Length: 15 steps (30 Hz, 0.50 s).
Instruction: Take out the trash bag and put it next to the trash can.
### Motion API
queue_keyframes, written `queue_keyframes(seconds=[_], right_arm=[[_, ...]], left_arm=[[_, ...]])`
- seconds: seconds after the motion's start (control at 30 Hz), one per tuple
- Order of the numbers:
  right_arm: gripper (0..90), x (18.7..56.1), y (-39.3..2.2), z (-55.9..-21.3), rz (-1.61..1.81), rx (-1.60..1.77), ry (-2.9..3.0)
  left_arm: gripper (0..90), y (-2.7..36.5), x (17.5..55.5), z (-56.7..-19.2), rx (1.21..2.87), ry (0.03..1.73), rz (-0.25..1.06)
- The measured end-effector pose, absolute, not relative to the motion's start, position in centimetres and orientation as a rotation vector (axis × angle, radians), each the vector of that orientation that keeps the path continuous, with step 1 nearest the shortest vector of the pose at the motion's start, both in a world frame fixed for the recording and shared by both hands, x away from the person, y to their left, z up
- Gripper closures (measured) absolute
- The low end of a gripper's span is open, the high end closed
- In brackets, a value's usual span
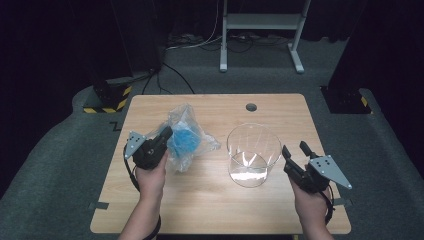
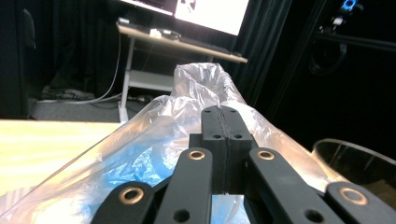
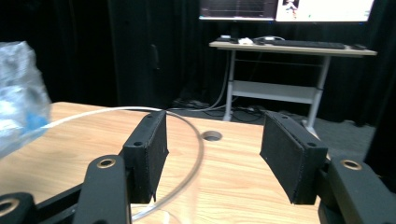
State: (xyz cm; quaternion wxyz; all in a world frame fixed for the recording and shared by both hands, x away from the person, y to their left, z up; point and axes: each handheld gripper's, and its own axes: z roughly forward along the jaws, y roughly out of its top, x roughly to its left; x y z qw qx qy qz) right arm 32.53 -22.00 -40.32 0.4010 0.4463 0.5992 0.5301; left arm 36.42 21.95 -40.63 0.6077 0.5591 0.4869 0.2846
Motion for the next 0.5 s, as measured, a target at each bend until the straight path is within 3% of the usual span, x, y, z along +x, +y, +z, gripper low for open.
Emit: queue_keyframes(seconds=[0.3,0.5], right_arm=[[39.9,33.7,-23.8,-42.3,1.258,1.216,1.476],[38.9,35.6,-25.2,-45.8,1.158,1.307,1.521]], left_arm=[[89.5,21.0,38.1,-42.4,1.327,1.187,0.619],[89.4,19.6,39.7,-43.8,1.38,1.205,0.617]])
